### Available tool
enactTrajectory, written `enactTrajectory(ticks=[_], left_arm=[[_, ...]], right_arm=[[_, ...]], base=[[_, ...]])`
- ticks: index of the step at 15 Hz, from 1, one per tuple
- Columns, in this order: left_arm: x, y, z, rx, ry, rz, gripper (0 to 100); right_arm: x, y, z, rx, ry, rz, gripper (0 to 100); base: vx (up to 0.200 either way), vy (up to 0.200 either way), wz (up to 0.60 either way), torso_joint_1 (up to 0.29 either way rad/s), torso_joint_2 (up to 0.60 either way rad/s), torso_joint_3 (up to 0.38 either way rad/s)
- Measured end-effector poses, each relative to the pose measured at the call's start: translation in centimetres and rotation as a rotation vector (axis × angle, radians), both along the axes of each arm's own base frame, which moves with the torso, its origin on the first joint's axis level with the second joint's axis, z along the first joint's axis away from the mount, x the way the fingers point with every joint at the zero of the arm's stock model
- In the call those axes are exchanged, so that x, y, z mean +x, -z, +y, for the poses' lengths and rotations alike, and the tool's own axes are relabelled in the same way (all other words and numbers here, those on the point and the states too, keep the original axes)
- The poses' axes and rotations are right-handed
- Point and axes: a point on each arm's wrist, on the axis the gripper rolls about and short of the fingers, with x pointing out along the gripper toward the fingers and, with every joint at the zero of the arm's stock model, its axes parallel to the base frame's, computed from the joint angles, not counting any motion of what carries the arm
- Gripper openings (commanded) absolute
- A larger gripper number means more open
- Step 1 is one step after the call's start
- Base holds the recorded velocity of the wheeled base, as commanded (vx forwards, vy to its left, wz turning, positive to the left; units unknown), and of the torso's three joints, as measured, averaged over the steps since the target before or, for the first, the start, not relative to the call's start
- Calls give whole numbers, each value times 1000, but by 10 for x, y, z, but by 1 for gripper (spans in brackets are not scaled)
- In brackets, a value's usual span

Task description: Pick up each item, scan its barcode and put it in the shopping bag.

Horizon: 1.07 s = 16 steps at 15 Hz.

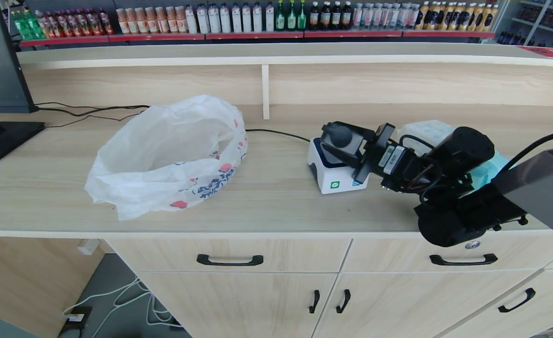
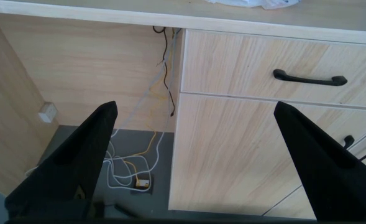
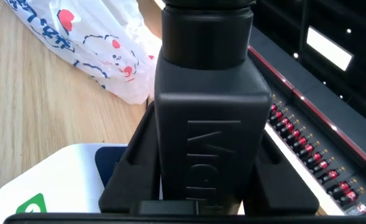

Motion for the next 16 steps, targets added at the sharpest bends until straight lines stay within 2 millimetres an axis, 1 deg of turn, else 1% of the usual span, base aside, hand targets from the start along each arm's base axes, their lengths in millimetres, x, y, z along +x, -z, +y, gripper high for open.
enactTrajectory(ticks=[7,11,14,16], left_arm=[[0,0,0,0,0,0,100],[0,0,0,0,0,0,100],[0,0,0,-1,0,0,100],[0,0,0,0,0,0,100]], right_arm=[[4,2,0,2,2,2,0],[-1,-5,1,17,2,13,0],[-16,-13,4,67,35,49,0],[-35,-17,16,98,44,84,0]], base=[[0,0,0,0,0,0],[0,0,0,0,0,0],[0,0,0,0,0,0],[0,0,0,0,0,0]])
